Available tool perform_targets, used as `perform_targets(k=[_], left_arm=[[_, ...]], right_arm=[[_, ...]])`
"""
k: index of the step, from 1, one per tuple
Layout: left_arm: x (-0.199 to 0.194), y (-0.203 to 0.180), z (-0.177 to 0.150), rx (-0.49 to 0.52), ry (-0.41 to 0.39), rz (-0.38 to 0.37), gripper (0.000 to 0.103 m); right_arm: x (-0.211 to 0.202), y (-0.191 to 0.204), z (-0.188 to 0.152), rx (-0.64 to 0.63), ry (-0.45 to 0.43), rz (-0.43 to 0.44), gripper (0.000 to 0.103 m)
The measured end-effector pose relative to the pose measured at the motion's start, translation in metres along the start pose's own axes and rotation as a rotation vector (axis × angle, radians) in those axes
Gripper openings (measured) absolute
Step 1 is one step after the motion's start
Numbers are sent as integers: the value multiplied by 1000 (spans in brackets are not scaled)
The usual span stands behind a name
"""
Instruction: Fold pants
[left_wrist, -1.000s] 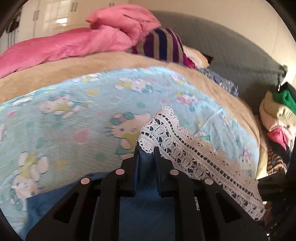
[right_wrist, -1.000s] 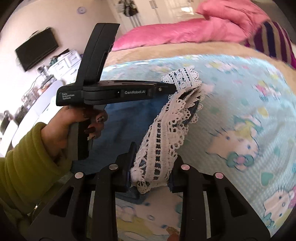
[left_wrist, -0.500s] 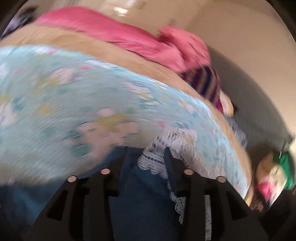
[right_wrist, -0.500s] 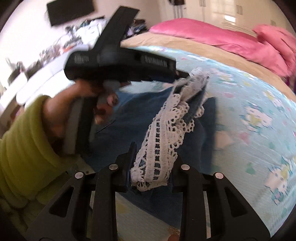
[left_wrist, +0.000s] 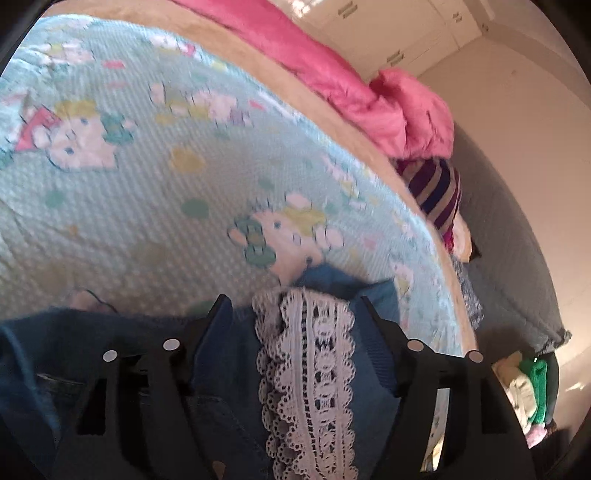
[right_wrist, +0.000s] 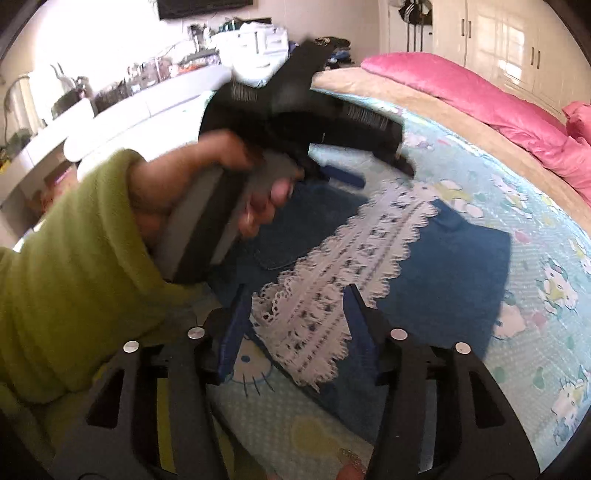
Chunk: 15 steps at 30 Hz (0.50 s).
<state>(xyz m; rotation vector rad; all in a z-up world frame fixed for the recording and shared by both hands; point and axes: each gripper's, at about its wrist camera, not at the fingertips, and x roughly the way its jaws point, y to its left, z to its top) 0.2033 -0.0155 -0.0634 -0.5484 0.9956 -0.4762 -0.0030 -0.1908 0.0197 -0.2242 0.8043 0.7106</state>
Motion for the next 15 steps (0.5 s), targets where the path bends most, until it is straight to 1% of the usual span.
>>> perform_targets(k=[1, 3, 4, 5, 7, 11, 12, 13, 14, 15], left_arm=[[6, -1, -2, 10, 14, 8, 72], [13, -3, -5, 27, 23, 31, 75], [15, -4, -6, 33, 22, 37, 79], [17, -5, -7, 37, 21, 38, 83], [20, -7, -7, 45, 19, 43, 87], [20, -10, -9, 49, 8, 65, 87], [20, -11, -9, 48, 3, 74, 85], [19, -12, -9, 54, -3, 92, 76], [19, -13, -10, 58, -8, 102, 62], [21, -12, -10, 57, -6, 107, 56]], right_arm=[[-5, -5, -2, 9, -4, -19, 52], [-15, -16, -7, 29, -5, -59, 53], [-18, -23, -9, 40, -2, -84, 54], [-16, -27, -8, 50, 3, -104, 55], [-15, -42, -16, 89, 16, -133, 55], [-6, -61, -12, 154, 22, -151, 59], [-3, -65, -10, 166, 17, -156, 59], [-2, -67, -9, 170, 9, -159, 60], [1, -69, -6, 169, 5, -159, 61], [6, -69, -2, 164, 5, -166, 62]])
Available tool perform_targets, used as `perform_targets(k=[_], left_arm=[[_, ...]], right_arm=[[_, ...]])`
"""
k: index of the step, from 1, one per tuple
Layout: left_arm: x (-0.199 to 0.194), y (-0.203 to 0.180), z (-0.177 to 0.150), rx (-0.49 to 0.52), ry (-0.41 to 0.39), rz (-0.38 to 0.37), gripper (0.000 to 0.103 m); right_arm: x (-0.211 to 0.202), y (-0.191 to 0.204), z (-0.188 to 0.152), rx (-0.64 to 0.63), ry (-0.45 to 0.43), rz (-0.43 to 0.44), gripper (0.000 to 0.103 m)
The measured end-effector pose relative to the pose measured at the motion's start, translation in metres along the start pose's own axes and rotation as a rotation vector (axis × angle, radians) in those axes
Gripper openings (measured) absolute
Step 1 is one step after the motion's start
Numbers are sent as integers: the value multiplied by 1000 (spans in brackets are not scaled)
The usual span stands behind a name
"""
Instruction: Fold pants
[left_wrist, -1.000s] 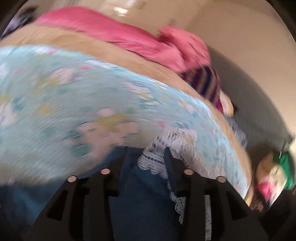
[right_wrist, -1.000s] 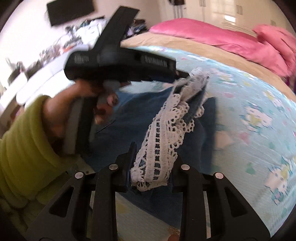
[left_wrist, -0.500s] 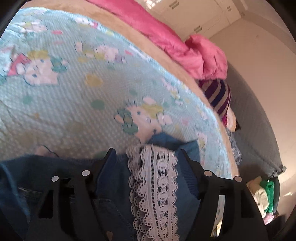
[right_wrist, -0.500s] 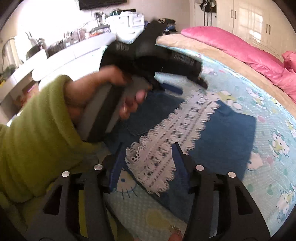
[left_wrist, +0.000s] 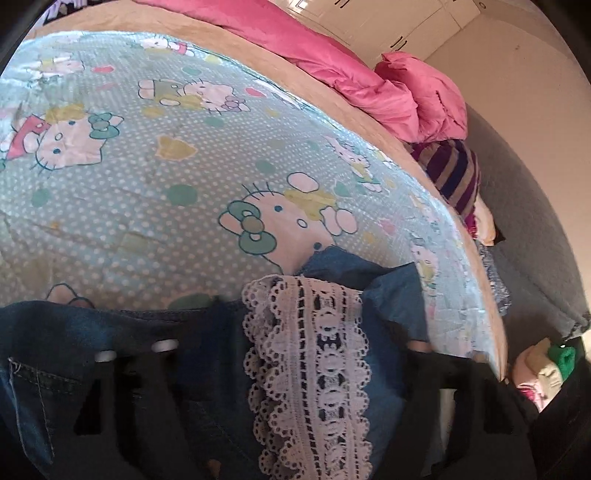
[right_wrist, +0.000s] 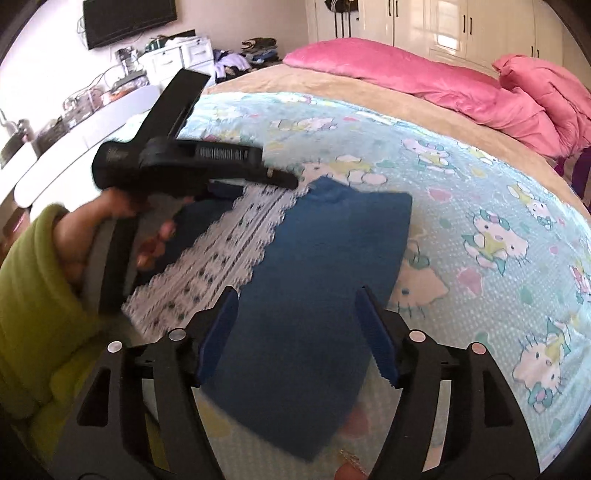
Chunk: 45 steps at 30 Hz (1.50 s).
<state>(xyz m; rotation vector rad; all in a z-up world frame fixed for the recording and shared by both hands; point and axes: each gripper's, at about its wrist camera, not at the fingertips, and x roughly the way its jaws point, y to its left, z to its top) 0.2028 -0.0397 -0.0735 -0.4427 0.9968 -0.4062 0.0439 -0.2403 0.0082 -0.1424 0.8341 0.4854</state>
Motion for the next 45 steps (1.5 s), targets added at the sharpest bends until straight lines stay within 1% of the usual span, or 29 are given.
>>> perform_targets(k=[3, 4, 5, 6, 7, 8, 10, 12, 13, 15, 16, 18, 20, 22, 24, 26, 28, 31, 34, 36, 37, 38, 40, 41, 45], left_arm=[[7, 3, -1, -18, -1, -15, 48], [7, 2, -1, -19, -3, -21, 37], [7, 1, -2, -21, -10, -30, 23], [5, 0, -2, -18, -22, -33, 22], [2, -2, -2, -11, -31, -32, 17], [-2, -4, -2, -2, -45, -32, 16], [-15, -8, -1, 6, -80, -33, 16], [-21, -14, 0, 61, -97, 29, 16], [-18, -14, 0, 75, -92, 61, 18], [-6, -8, -1, 67, -52, 93, 24], [-2, -3, -2, 44, -36, 95, 28], [-5, 2, 0, 24, -37, 70, 30], [-14, 1, 1, 35, -58, 76, 50], [-22, -2, 0, 51, -71, 92, 54], [-31, -6, -4, 64, -81, 83, 56], [-41, -12, -10, 89, -94, 99, 62], [-56, -19, -20, 116, -118, 114, 65], [-79, -25, -38, 146, -140, 135, 75], [-96, -28, -61, 169, -142, 161, 75], [-104, -30, -76, 191, -138, 184, 64], [-109, -32, -85, 206, -137, 197, 45], [-113, -34, -92, 219, -136, 205, 31], [-120, -42, -106, 251, -131, 202, 23], [-122, -46, -110, 266, -128, 197, 23], [-117, -64, -128, 341, -94, 202, 23]], right_arm=[[15, -3, 8, -18, 15, -24, 62], [20, -5, 10, -16, 18, -30, 62], [25, -7, 12, -14, 26, -29, 63], [31, -10, 13, -7, 46, -34, 63], [35, -12, 14, 0, 58, -45, 63], [39, -15, 15, 12, 72, -49, 63], [44, -18, 14, 39, 83, -32, 63], [50, -17, 11, 29, 94, -32, 64], [54, -16, 10, 18, 103, -38, 65], [59, -14, 6, 5, 117, -53, 66], [60, -14, 5, 2, 116, -55, 66], [55, -13, 4, 1, 108, -52, 67], [47, -14, 2, 4, 98, -41, 68], [38, -15, 1, 5, 83, -39, 69], [24, -15, -2, 3, 60, -32, 70], [14, -16, -5, -3, 46, -27, 72], [4, -16, -9, -6, 33, -21, 73], [-6, -16, -14, -3, 20, -8, 75], [-13, -13, -16, -8, 2, 11, 75], [-16, -9, -18, -20, 1, 34, 75], [-15, -6, -19, -26, 4, 45, 70], [-15, -3, -20, -35, 10, 58, 60], [-14, 3, -22, -50, 18, 75, 49], [-14, 7, -24, -62, 24, 80, 46], [-14, 17, -30, -82, 32, 95, 45]])
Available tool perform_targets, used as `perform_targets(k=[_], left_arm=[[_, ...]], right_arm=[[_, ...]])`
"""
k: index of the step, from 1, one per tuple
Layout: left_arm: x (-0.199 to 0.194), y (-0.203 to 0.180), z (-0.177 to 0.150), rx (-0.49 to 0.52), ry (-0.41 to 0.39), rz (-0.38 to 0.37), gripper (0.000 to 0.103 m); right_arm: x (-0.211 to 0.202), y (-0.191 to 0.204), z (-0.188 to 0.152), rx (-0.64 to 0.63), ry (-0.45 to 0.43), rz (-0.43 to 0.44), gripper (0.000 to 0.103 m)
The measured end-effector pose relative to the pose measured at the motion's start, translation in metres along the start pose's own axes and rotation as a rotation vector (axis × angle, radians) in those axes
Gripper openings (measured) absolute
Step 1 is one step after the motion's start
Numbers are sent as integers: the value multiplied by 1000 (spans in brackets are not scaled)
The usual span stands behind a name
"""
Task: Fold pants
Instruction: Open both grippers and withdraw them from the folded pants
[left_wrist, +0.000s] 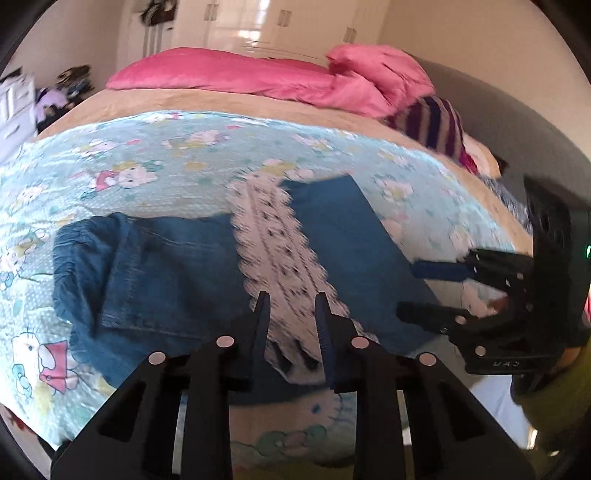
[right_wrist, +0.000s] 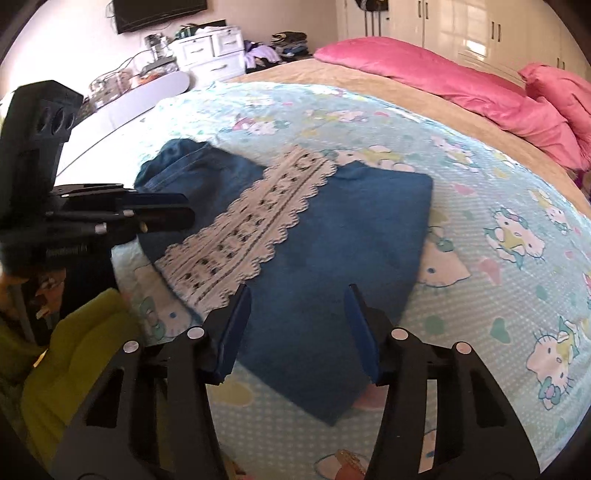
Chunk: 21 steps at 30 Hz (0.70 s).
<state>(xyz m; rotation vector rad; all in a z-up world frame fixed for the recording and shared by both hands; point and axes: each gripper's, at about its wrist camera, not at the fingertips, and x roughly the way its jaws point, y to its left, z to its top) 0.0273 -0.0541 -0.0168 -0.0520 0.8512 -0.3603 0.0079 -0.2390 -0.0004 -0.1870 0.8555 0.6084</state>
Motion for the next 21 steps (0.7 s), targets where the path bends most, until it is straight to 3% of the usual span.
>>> perform_targets(k=[4, 6, 9, 13, 21], left_arm=[[22, -4, -13, 33, 113, 54, 23], [28, 5, -19, -5, 144, 43, 27], [26, 15, -20, -44, 147, 9, 31], [25, 10, -22, -27, 146, 19, 31], [22, 7, -20, -28, 136, 27, 33]], right_arm=[[5, 2, -9, -7, 36, -3, 45], [11, 0, -17, -8, 77, -17, 45], [14, -6, -27, 6, 91, -12, 43], [15, -6, -27, 17, 95, -17, 44], [8, -12, -24, 75, 74, -14, 57]])
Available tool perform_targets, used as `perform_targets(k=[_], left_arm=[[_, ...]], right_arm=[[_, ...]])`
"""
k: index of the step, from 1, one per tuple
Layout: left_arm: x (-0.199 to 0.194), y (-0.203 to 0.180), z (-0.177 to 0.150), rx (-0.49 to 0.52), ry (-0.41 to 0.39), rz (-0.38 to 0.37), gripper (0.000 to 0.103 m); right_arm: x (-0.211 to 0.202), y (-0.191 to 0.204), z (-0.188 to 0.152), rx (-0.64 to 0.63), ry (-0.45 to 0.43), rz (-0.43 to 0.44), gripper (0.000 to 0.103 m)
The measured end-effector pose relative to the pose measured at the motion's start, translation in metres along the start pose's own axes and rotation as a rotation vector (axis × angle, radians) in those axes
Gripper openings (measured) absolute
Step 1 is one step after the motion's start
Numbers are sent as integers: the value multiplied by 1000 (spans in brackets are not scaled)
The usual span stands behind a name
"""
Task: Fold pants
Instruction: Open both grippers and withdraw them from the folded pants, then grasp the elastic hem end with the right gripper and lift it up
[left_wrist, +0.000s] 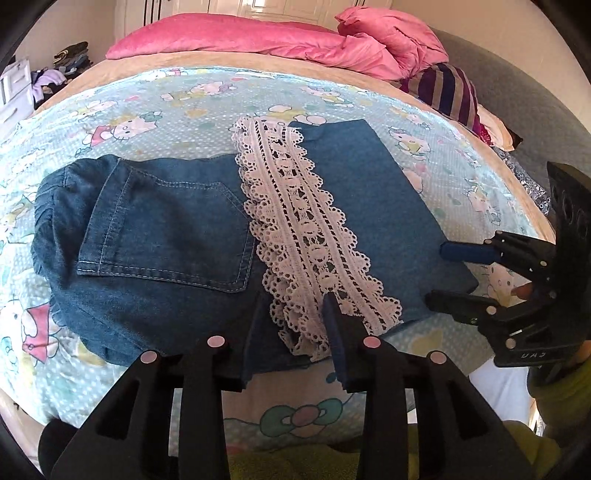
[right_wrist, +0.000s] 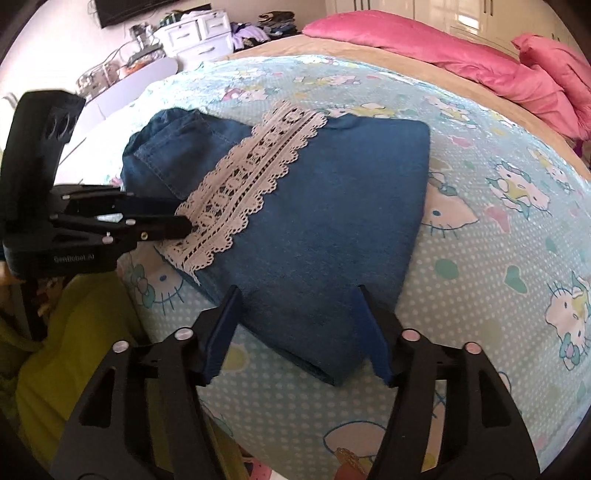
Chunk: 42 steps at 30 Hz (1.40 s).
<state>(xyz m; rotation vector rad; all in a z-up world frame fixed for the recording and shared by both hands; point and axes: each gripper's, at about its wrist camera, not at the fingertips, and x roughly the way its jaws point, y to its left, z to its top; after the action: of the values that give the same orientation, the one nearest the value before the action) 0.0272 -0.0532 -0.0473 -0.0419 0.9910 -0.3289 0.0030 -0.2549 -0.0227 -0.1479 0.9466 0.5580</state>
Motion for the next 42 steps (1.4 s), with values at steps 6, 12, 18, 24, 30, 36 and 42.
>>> perform_targets(k=[6, 12, 18, 24, 30, 36, 42], left_arm=[[-6, 0, -1, -7, -10, -1, 40], [-15, 1, -4, -11, -24, -3, 42], [-27, 2, -4, -8, -52, 5, 61], [-38, 7, -3, -11, -80, 20, 71], [-53, 17, -4, -26, -120, 70, 71], [-68, 32, -5, -59, -150, 94, 72], [-75, 47, -8, -91, -162, 125, 94]], right_arm=[[-11, -8, 2, 42, -28, -11, 67], [-19, -11, 5, 68, -54, -16, 74], [-27, -9, 10, 77, -79, -24, 82], [-34, -8, 15, 94, -105, -32, 88], [-42, -5, 28, 90, -134, -44, 91], [-43, 2, 42, 69, -151, -48, 92], [-38, 11, 57, 52, -150, -19, 93]])
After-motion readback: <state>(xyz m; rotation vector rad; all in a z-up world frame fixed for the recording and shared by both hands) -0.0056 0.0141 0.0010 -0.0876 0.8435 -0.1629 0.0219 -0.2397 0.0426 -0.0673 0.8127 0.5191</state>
